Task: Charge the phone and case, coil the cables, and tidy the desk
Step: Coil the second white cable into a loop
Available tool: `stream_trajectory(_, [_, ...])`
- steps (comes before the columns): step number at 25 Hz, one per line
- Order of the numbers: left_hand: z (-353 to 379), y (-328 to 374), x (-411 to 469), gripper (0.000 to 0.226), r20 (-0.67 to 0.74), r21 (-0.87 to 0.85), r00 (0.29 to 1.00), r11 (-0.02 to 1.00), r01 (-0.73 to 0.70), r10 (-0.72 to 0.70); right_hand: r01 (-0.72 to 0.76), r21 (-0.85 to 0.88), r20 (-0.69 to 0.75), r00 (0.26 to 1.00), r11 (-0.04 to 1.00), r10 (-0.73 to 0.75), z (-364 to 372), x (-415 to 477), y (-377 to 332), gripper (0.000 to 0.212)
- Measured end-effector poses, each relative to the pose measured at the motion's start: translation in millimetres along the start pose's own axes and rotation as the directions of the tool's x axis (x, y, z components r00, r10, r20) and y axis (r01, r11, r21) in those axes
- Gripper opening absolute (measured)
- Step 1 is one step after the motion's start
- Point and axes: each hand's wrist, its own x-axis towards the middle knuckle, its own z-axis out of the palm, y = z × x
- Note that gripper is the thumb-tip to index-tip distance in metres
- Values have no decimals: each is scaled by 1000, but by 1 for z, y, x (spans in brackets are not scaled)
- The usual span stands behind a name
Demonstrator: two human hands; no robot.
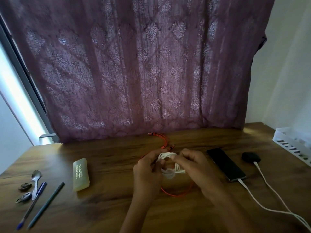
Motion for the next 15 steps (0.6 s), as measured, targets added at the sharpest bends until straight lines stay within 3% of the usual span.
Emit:
stream_trajectory(3, [-2,6,1,48,-58,97,991,989,-114,120,-85,66,79,994,994,79,-7,1,-10,37])
stream_trajectory(6, [-4,2,3,31,-157,149,977,982,-118,141,-114,204,134,987,972,88,-18,-1,-17,26])
stream_trajectory(7, [-6,-1,4,28,-182,149,976,984,-95,122,-111,205,137,987,972,84,-21,-2,-19,20])
stream_trajectory(9, [-10,-5,6,25,-206,114,978,993,-10,33,-8,33,75,997,999,6,-28,0,-15,10])
stream_trajectory(10, [-12,-7,6,25,-197,56,980,997,51,-39,60,-96,18,998,994,-59,-32,2,-11,7])
stream_trajectory(12, [-15,-8,7,23,-77,-266,970,942,205,-232,131,-231,-70,986,964,-151,-37,6,-2,6])
stream_trajectory(14, [-17,0,5,23,168,-590,911,701,400,-377,143,-182,-102,981,973,-163,-35,7,4,9])
stream_trajectory(15, [-18,3,5,26,273,-654,878,594,469,-392,127,-139,-104,984,982,-142,-31,8,6,12])
